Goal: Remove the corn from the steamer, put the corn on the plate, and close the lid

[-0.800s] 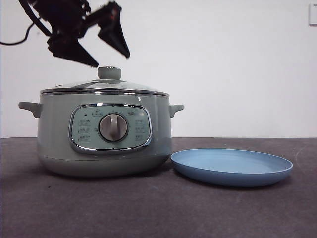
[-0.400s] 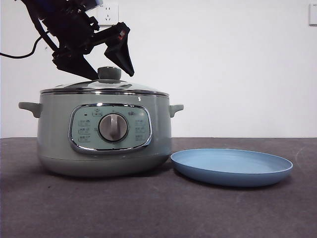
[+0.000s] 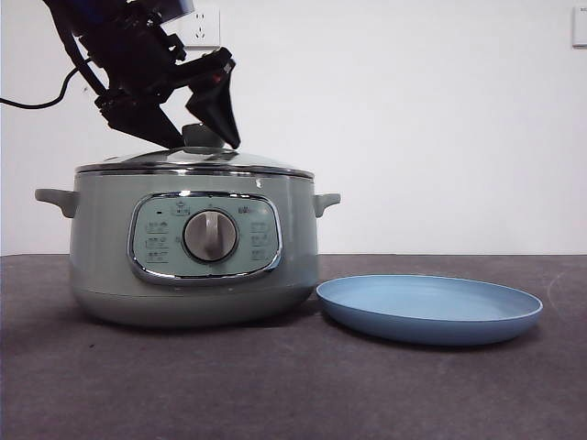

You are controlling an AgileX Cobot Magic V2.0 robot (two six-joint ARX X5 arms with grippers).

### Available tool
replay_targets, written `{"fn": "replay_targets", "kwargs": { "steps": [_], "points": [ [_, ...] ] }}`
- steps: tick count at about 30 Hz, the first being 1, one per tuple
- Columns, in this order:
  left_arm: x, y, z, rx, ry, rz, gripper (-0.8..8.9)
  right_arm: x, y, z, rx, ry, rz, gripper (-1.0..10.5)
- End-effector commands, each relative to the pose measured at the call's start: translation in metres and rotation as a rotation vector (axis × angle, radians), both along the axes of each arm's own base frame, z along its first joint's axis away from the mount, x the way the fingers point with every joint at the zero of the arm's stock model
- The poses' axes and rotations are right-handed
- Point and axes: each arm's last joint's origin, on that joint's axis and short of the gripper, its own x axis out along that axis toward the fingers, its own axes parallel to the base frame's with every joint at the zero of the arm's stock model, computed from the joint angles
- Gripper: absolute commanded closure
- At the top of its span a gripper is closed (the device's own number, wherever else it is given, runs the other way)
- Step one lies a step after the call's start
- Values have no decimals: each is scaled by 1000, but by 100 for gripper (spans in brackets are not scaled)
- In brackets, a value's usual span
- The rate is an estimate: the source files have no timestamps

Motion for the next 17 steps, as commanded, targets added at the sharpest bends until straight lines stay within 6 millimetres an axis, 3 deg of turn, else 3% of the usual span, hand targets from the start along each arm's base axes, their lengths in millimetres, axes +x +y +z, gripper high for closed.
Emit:
{"fn": "replay_targets", "kwargs": {
  "steps": [1,6,17],
  "points": [
    [0,-2,-3,2,16,-16,688,0,0,0,4,5,0,351],
    [0,-2,-3,-2,14,-16,824,0,0,0,3,5,-1,351],
    [1,-3,5,-36,-45,-18,822,0,0,0,4,5,-1,351]
  ]
}}
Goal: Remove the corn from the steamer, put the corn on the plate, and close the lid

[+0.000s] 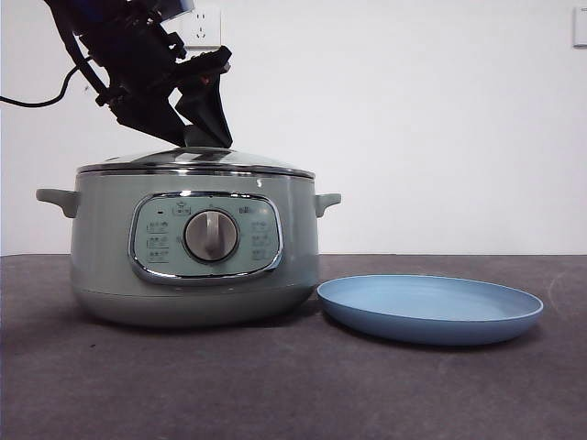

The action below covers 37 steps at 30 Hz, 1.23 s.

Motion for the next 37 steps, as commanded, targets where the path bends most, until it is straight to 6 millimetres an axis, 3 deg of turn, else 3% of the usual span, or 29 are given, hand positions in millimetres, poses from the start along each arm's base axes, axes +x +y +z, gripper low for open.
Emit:
{"fn": "replay_targets", "kwargs": {
  "steps": [1,9,17,21,27,32,37],
  "points": [
    [0,-2,5,-45,-34,-5,822,0,0,0,4,4,0,351],
    [3,-4,24,-82,-66,-23,822,0,0,0,4,3,-1,351],
    [3,-4,67,-94,-99,-25,822,0,0,0,3,3,-1,351],
    [-9,0,93,-109,-83,-72,822,1,0,-1,3,7,-2,352],
    [-52,18,133,-153,-159,-87,821,10,1,-2,29,37,-20,352],
    [-108,43,166,-158,-228,-57,821,23,3,-1,59,32,-37,352],
    [-163,68,183,-150,-270,-19,821,39,6,-3,83,31,-39,352]
  ]
}}
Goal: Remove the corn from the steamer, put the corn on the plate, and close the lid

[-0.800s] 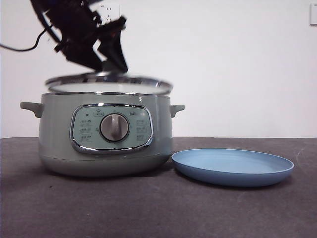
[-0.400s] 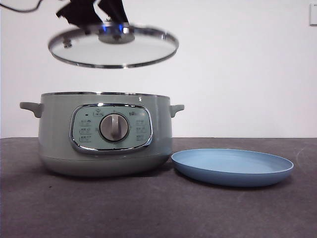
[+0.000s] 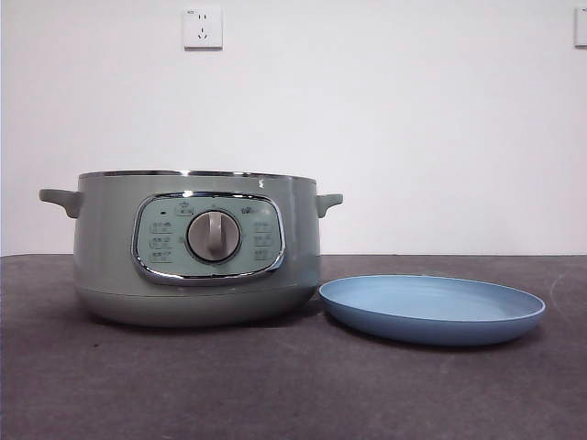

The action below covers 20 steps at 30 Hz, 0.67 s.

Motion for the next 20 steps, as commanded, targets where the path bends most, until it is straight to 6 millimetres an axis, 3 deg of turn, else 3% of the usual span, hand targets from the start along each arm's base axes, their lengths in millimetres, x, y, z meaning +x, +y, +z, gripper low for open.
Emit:
{"fn": "replay_targets", "kwargs": {
  "steps": [1,9,20],
  "points": [
    [-29,13,13,-17,-54,8,821,10,4,-2,28,15,2,352],
    [-96,44,11,20,-11,77,821,42,47,-3,53,-19,40,351],
    [-165,77,-3,46,0,191,821,99,153,1,-93,30,86,351]
  ]
}}
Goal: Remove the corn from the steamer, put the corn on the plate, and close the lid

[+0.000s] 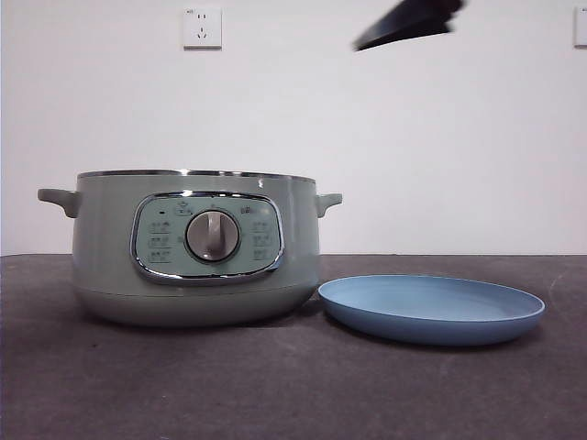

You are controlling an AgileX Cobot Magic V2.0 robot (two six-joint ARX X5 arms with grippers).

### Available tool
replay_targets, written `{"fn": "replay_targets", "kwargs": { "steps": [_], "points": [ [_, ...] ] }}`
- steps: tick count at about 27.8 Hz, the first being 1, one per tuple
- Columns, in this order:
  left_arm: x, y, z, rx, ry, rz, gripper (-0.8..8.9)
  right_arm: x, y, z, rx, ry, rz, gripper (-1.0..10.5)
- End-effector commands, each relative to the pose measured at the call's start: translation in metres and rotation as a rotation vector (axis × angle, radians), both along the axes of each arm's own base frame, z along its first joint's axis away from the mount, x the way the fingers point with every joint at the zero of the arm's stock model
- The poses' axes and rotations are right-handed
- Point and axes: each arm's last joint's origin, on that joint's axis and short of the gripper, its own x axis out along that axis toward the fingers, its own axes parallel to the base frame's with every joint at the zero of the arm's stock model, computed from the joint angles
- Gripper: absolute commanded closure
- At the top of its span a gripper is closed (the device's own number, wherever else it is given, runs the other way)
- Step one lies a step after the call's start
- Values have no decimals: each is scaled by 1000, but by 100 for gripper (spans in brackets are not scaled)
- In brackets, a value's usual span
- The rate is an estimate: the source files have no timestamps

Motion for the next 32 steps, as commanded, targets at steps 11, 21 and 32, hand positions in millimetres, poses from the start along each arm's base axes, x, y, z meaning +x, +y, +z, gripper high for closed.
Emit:
{"fn": "replay_targets", "kwargs": {
  "steps": [11,21,32],
  "points": [
    [-49,22,-8,-59,-59,48,821,72,124,-24,-181,53,-9,351],
    [-51,23,-10,-41,-45,42,821,104,168,-112,-292,150,-25,351],
    [-51,23,-12,-24,-24,39,821,104,187,-151,-380,140,-98,357]
  ]
}}
